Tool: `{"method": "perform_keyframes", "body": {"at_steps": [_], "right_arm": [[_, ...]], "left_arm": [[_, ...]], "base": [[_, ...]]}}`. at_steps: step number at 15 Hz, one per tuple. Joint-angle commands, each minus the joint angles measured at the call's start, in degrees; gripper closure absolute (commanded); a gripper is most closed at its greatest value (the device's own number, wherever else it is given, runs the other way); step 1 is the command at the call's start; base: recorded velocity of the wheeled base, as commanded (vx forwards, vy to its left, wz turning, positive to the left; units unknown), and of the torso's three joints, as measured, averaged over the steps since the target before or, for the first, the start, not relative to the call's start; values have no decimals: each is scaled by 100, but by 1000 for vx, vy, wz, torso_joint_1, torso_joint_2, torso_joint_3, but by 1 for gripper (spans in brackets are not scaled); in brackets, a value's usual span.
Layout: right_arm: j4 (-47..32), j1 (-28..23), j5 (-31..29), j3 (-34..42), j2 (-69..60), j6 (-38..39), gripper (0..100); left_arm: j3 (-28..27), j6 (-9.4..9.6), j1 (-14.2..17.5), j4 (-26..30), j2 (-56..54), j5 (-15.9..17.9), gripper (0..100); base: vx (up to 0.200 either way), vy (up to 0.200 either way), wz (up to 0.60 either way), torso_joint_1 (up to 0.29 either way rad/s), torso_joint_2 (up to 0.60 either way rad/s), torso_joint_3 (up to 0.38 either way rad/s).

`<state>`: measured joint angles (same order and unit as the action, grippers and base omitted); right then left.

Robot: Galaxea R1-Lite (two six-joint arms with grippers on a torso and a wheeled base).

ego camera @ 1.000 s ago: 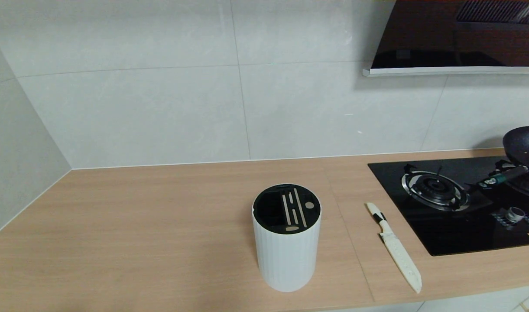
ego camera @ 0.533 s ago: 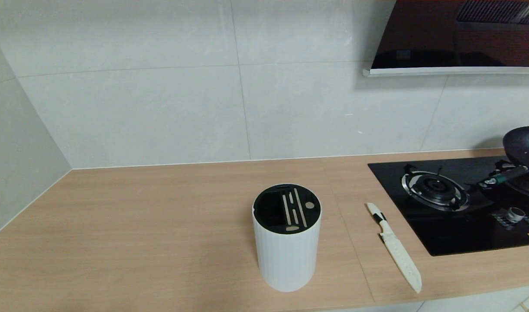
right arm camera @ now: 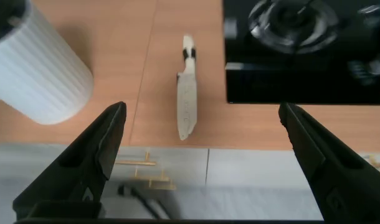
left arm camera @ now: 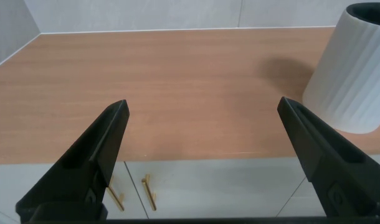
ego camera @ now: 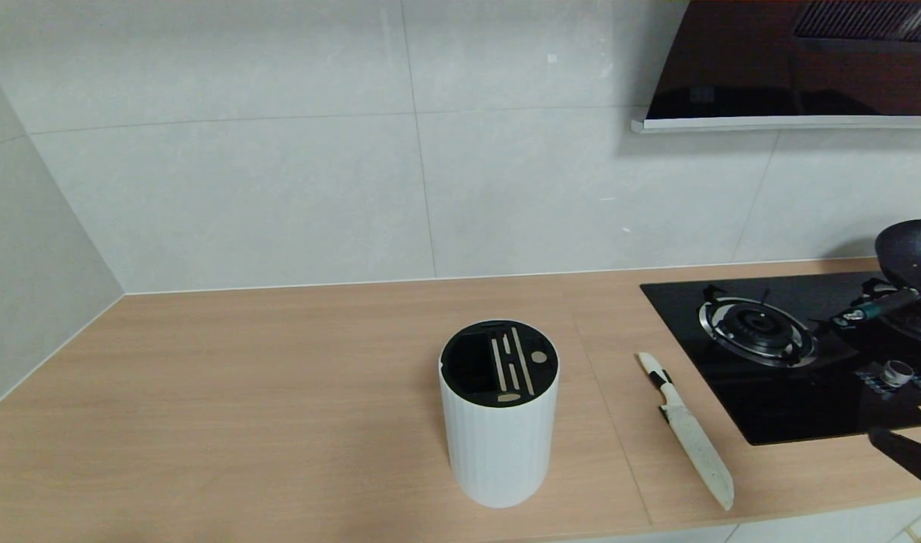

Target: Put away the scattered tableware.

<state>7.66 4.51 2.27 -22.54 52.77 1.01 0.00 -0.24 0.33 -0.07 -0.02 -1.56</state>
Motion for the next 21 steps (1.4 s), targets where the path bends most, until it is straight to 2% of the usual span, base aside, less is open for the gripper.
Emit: {"method": "perform_keyframes", "body": {"at_steps": [1, 4, 8, 12, 15, 21], "right_arm": [[641, 305, -7, -558, 2598, -66, 0], [1054, 463, -25, -928, 4127, -171, 0], [2108, 665, -86, -1033, 5261, -189, 0], [2469, 735, -306, -1332, 6008, -207, 0], [3251, 718, -315, -1402, 6869, -189, 0], [3392, 665, -323, -1798, 7397, -136, 0]], "left_arm": [[0, -2, 2, -1, 2, -2, 0], [0, -2, 2, -1, 2, -2, 0], [0, -2, 2, -1, 2, -2, 0], [0, -2, 2, -1, 2, -2, 0], [0, -2, 2, -1, 2, -2, 0], [0, -2, 2, -1, 2, -2, 0]], "base": [[0, 0, 0, 0, 0, 0], [0, 0, 0, 0, 0, 0], [0, 0, 0, 0, 0, 0], [0, 0, 0, 0, 0, 0], [0, 0, 0, 0, 0, 0], [0, 0, 0, 0, 0, 0]]}}
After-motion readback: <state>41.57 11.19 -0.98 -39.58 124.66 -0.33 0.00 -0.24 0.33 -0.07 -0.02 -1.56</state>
